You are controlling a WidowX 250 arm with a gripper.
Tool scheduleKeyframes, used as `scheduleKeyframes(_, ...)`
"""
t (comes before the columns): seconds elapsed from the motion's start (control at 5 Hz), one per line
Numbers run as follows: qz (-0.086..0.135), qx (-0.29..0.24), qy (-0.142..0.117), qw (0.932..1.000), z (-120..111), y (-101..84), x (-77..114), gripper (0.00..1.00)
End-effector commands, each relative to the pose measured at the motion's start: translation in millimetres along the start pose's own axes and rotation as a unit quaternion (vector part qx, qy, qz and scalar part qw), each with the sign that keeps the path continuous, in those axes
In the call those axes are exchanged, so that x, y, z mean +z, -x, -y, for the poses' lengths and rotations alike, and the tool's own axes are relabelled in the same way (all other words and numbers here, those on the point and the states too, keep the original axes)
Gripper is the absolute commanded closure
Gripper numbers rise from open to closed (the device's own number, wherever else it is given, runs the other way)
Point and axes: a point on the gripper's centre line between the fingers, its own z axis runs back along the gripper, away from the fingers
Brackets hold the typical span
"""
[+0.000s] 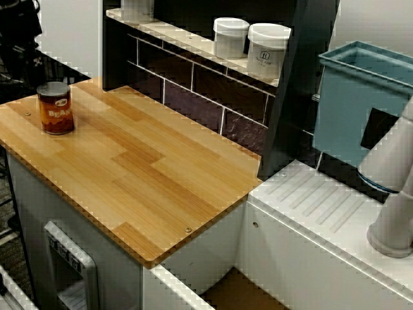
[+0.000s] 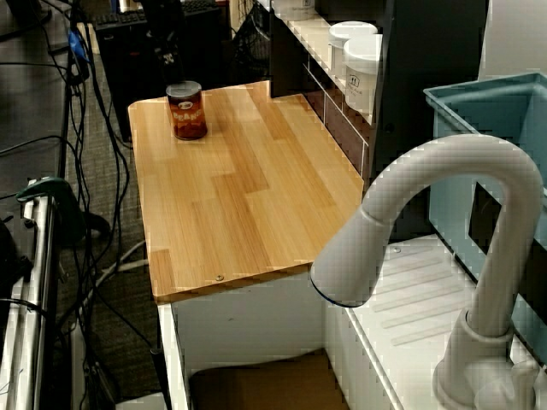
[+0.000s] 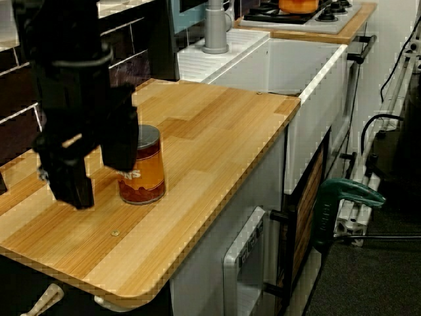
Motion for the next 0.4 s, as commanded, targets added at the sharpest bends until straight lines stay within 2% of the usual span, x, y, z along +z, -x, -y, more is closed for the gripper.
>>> scheduleKeyframes(0.0, -0.014, -0.027, -0.009, 0.9995, -2.4, -8.9, -3.2, 0.00)
scheduleKeyframes(0.2, -0.012, -0.042, -0.001, 0.9990, 5.3, -8.9, -1.5, 0.00)
